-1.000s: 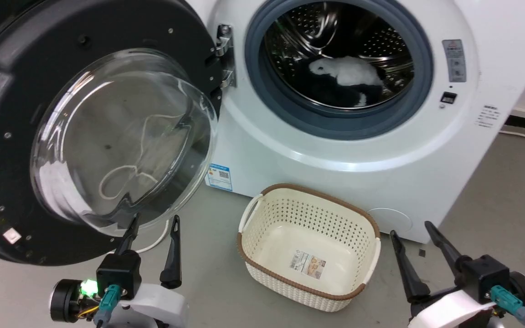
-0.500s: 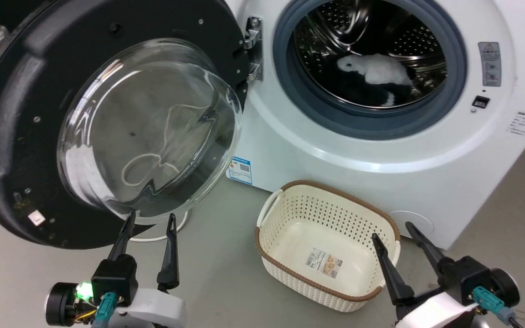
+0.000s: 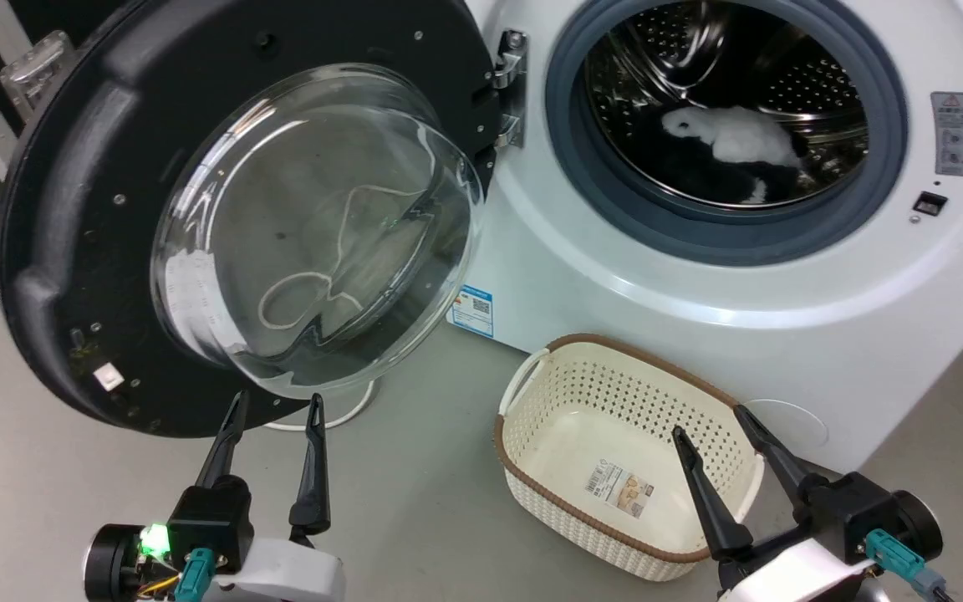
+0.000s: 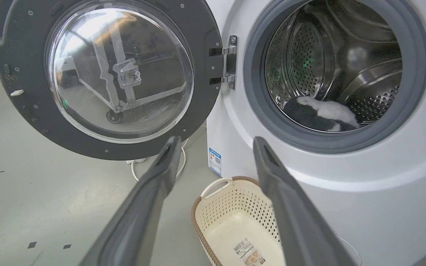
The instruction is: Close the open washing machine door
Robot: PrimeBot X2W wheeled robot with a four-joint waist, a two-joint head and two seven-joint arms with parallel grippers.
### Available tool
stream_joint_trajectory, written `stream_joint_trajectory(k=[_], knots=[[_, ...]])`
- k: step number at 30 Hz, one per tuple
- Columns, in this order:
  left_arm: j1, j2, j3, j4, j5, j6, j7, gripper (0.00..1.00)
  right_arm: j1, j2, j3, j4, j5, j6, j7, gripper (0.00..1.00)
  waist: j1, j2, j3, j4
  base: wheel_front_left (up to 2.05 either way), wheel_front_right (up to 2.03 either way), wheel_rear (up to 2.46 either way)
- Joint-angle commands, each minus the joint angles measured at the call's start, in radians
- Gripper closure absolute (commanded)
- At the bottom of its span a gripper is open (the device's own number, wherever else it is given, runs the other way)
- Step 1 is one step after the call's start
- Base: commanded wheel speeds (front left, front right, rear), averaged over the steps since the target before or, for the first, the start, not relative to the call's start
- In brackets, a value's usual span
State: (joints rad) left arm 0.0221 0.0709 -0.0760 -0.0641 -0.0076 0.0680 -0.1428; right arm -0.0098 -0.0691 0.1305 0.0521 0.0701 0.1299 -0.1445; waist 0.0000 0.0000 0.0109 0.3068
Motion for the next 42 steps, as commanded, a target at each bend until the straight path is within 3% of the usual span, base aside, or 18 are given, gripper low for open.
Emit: stream_joint_trajectory(k=[1, 3, 4, 5, 9, 15, 22, 26, 32, 42], knots=[[0.014, 0.001, -0.003, -0.007, -0.007, 0.006, -0.014, 0.00, -0.005, -0.008, 0.004, -0.004, 0.009, 0.000, -0.012, 0.00, 0.0000, 0.0000, 0.000, 0.011, 0.00, 0.00, 0.00], [0.014, 0.004, -0.005, -0.004, -0.005, 0.005, -0.018, 0.00, -0.001, -0.009, 0.005, -0.005, 0.011, 0.000, -0.016, 0.00, 0.0000, 0.0000, -0.001, 0.019, 0.00, 0.00, 0.00], [0.013, 0.005, -0.006, -0.003, -0.006, 0.004, -0.020, 0.34, 0.001, -0.009, 0.006, -0.005, 0.012, 0.000, -0.018, 0.00, 0.0000, 0.0000, -0.001, 0.024, 0.00, 0.00, 0.00], [0.009, 0.006, 0.000, -0.015, -0.020, 0.001, -0.028, 1.00, 0.010, -0.009, 0.008, -0.009, 0.017, 0.001, -0.027, 0.00, 0.0000, 0.0000, 0.000, 0.040, 0.00, 0.00, 0.00], [-0.009, 0.002, 0.037, -0.067, -0.056, -0.006, -0.037, 1.00, 0.022, -0.011, 0.004, -0.018, 0.018, 0.001, -0.035, 0.00, 0.0000, 0.0000, 0.009, 0.057, 0.00, 0.00, 0.00], [-0.067, 0.000, 0.156, -0.161, -0.148, -0.053, -0.049, 1.00, 0.038, -0.016, -0.016, -0.034, 0.014, 0.001, -0.048, 0.00, 0.0000, 0.0000, 0.034, 0.082, 0.00, 0.00, 0.00], [-0.224, 0.058, 0.370, -0.065, -0.367, -0.101, -0.040, 1.00, 0.047, -0.027, -0.020, -0.051, 0.013, 0.001, -0.062, 0.00, 0.0000, 0.0000, 0.073, 0.090, 0.00, 0.00, 0.00], [-0.358, 0.132, 0.473, 0.079, -0.561, -0.099, 0.091, 1.00, 0.032, -0.037, -0.011, -0.054, 0.017, 0.001, -0.070, 0.00, 0.0000, 0.0000, 0.100, 0.084, 0.00, 0.00, 0.00], [-0.517, 0.254, 0.547, 0.284, -0.725, -0.092, 0.250, 1.00, -0.006, -0.054, -0.005, -0.060, 0.026, 0.001, -0.083, 0.00, 0.0000, 0.0000, 0.148, 0.073, 0.00, 0.00, 0.00], [-0.723, 0.298, 0.622, 0.575, -1.026, -0.035, 0.565, 1.00, -0.026, -0.073, -0.010, -0.054, 0.031, 0.001, -0.104, 0.00, 0.0000, 0.0000, 0.204, 0.064, 0.00, 0.00, 0.00]])
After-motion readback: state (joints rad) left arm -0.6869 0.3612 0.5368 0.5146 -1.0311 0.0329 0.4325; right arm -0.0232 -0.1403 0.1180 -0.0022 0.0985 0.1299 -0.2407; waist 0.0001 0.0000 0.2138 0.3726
